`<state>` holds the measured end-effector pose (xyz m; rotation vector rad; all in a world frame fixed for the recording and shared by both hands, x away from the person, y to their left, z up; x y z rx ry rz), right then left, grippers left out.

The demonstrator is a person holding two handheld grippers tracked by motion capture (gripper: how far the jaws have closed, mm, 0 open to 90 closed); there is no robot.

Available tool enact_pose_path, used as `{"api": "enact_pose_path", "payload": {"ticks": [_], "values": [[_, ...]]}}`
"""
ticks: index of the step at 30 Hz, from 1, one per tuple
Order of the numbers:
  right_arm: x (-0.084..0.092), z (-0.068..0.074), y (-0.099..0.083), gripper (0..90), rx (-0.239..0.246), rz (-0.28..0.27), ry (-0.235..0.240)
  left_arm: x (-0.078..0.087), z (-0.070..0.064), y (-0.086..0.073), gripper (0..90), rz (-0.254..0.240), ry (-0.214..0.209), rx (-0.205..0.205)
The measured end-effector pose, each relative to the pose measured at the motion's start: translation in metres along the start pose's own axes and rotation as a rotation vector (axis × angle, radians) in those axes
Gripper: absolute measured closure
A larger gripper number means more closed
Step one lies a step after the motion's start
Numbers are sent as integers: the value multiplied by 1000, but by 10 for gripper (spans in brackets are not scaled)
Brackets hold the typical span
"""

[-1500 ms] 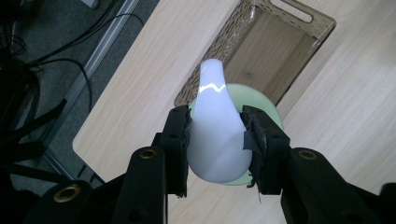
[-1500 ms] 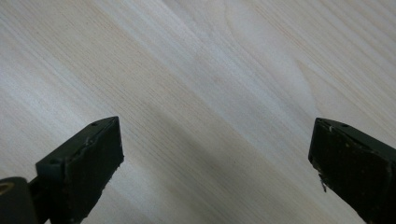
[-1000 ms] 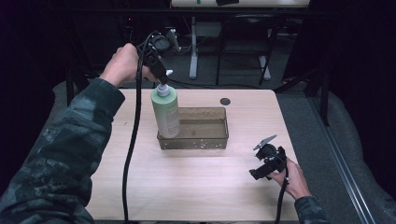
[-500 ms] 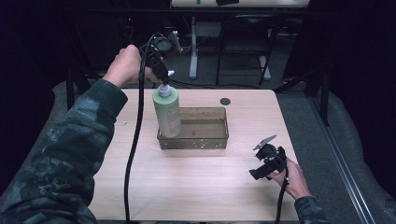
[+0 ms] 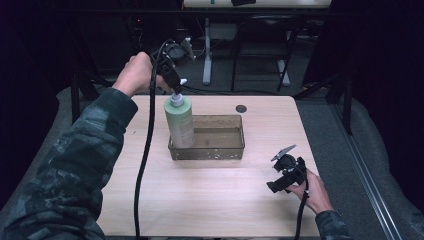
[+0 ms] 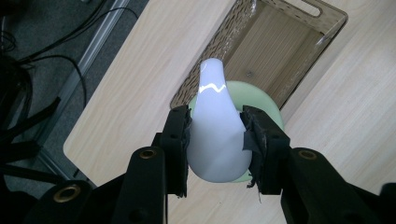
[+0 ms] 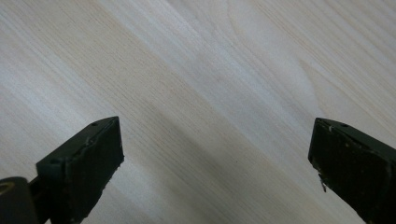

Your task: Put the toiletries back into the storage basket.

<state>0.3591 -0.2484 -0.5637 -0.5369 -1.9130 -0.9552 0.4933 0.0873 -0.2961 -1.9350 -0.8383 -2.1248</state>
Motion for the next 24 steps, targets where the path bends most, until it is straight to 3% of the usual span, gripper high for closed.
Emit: {"api": "enact_pose_path", "payload": {"ticks": [24], "values": [[0, 1, 1, 27, 4, -3, -6, -20, 1, -12, 632, 22, -27, 3]]}}
Point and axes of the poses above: each handheld gripper's, and its own axes: x roughly backward along the jaws, y roughly out of its top, z roughly to its left, the point moved 4 cm from there along -x, roughly forward along the jaws, and after that the axes turned 13 degrees about -y, right-handed, at the moved point
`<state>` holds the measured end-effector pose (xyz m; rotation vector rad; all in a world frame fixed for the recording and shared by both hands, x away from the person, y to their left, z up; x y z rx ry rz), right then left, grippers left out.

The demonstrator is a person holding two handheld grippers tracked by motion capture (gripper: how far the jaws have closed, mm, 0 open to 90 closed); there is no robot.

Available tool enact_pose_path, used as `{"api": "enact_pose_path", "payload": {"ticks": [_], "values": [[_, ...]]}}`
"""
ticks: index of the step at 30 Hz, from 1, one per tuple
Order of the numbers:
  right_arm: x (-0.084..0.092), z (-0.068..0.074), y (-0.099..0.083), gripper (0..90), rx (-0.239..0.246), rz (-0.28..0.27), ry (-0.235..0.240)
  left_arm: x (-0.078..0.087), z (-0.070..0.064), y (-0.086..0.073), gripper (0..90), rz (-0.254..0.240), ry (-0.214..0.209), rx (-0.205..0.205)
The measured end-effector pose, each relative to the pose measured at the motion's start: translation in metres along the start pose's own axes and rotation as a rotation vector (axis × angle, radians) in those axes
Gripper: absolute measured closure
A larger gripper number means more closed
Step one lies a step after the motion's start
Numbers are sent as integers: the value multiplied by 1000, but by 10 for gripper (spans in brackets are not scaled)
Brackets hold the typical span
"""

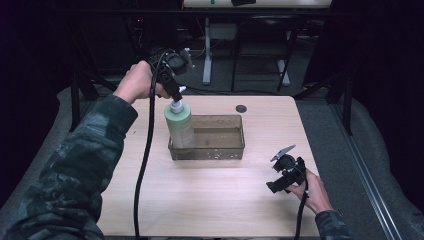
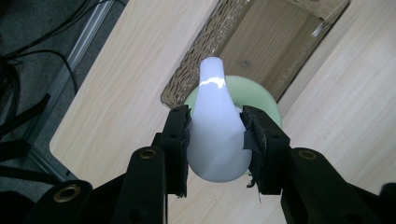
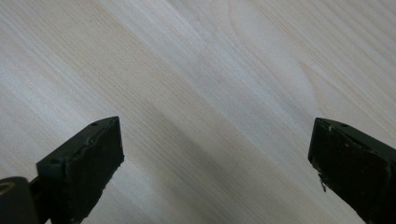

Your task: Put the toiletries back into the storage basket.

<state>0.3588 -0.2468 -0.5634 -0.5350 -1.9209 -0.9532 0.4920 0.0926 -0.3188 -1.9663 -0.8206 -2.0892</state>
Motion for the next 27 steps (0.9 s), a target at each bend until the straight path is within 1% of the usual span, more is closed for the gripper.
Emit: {"api": "enact_pose_path", "payload": {"ticks": [7, 12, 13, 17, 21, 23, 27], "values": [[0, 0, 0, 28, 0, 1, 0, -7, 3, -5, 632, 8, -10, 10], [0, 0, 0, 28, 3, 2, -2, -12, 4, -8, 632, 22, -15, 7], [0, 1, 0, 28, 2, 3, -1, -13, 4, -8, 632, 20, -19, 13], [0, 0, 0, 28, 15, -1, -5, -17, 4, -10, 631, 23, -22, 13], [0, 0, 0, 28, 12, 0, -5, -21, 6, -11, 631, 30, -30, 18], [0, 1, 0, 28, 2, 3, -2, -21, 6, -11, 631, 29, -33, 19], [0, 0, 0, 28, 6, 1, -2, -24, 6, -12, 631, 37, -38, 17]]}}
Point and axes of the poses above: each handheld gripper's, and its own axes: x roughly backward along the jaws, y roughly out of its top, z roughly to its left, the point moved 4 cm from there along -x, roughly forward along the jaws, and after that the axes turned 13 degrees about -y, right-handed, at the moved point
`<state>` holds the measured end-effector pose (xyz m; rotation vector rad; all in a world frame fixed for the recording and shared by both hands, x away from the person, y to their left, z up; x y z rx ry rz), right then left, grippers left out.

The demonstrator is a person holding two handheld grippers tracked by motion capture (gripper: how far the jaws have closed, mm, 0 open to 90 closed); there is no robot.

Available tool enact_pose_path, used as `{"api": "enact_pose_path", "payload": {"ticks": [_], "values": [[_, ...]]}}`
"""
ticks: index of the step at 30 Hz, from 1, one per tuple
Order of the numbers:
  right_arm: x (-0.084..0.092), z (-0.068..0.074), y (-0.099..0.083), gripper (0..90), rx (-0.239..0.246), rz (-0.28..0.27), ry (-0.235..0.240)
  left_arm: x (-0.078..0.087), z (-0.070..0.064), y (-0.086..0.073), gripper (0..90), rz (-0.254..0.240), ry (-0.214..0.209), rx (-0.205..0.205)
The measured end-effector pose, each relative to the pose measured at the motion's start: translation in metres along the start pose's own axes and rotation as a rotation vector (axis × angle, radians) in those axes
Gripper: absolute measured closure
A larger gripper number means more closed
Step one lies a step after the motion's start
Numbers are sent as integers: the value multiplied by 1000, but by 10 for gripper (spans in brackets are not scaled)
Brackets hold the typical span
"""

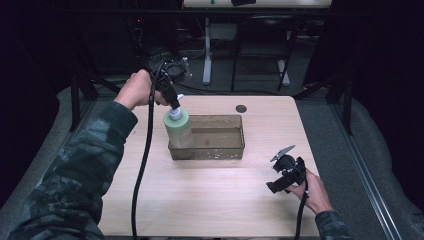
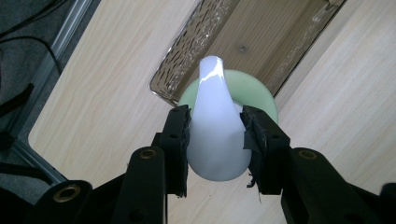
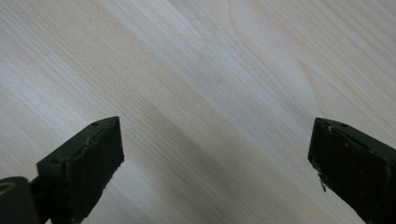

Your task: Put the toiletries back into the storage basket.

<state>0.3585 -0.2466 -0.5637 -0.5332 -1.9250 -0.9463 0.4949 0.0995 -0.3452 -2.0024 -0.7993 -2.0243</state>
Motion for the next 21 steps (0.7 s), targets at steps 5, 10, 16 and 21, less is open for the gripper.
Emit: {"api": "enact_pose_path", "payload": {"ticks": [5, 10, 16, 21], "values": [[0, -1, 0, 29, 7, -2, -5, -5, 1, -2, 631, 3, -5, 10], [0, 0, 0, 29, -3, 1, -1, -5, 3, -3, 631, 2, -10, 10], [0, 0, 0, 29, 6, -1, -7, -5, 3, -3, 631, -10, -13, 15], [1, -1, 0, 30, 5, 1, -12, -6, 6, -4, 628, -28, -22, 25]]}}
Point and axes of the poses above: each handheld gripper's, and its own axes: x roughly backward along the jaws, y roughly out of its top, z roughly to its left, the point moved 4 cm from there along -x, roughly forward along the jaws, and after that the axes turned 13 degrees about -y, right-handed, at the moved point
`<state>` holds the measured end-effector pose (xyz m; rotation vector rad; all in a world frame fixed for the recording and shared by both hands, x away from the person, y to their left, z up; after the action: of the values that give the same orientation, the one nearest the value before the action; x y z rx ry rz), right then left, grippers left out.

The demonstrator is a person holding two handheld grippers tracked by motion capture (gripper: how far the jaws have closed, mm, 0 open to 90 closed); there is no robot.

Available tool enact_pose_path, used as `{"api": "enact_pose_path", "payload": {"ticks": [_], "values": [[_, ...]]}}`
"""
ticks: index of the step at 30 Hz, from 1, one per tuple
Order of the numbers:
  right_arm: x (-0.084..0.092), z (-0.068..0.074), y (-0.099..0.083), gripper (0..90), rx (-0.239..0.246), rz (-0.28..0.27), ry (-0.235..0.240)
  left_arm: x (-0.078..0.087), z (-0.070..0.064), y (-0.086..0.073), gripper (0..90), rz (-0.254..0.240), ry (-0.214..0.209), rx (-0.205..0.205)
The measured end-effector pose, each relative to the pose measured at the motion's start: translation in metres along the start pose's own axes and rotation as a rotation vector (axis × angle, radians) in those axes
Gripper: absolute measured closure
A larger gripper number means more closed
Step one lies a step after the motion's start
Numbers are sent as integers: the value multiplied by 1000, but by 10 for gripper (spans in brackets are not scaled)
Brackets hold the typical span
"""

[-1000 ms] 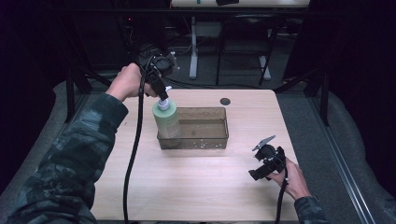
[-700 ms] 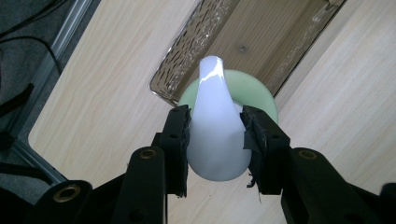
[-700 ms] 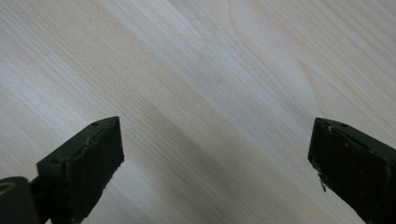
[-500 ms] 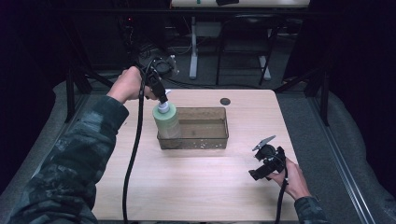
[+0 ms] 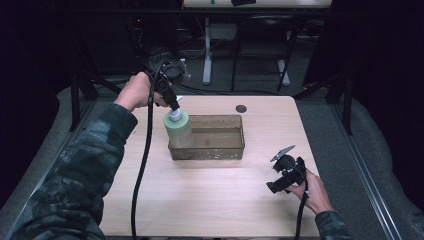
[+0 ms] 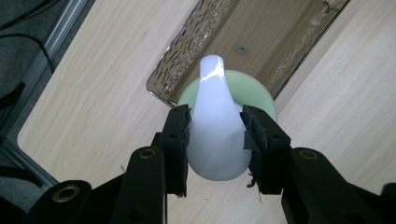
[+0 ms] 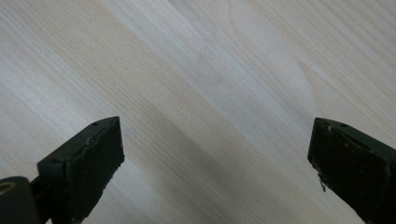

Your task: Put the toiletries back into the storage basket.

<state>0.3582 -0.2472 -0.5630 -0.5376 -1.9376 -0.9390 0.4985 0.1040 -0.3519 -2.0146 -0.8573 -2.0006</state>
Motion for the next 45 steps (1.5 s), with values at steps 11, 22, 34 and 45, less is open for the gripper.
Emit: {"api": "enact_pose_path", "payload": {"ticks": [11, 22, 34, 45], "values": [[0, 0, 0, 30, 0, -2, 0, -8, 3, -6, 602, -36, -41, 16], [0, 0, 0, 30, 5, -1, -1, 5, 2, -18, 289, -161, -30, 47], [0, 0, 0, 30, 7, -1, -5, 2, -12, -49, 87, -274, -20, 51], [1, 0, 0, 30, 5, -4, -13, -20, -33, -92, 13, -355, 0, 44]]}}
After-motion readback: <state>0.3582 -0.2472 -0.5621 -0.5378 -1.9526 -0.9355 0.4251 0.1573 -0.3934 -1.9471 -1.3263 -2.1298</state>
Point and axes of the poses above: each handheld gripper's, and its own axes: x roughly backward along the jaws, y roughly out of its top, z roughly to its left, the point moved 4 cm from there along -x, roughly forward along the jaws, and after that the axes turned 13 degrees about -y, right-handed, at the moved point
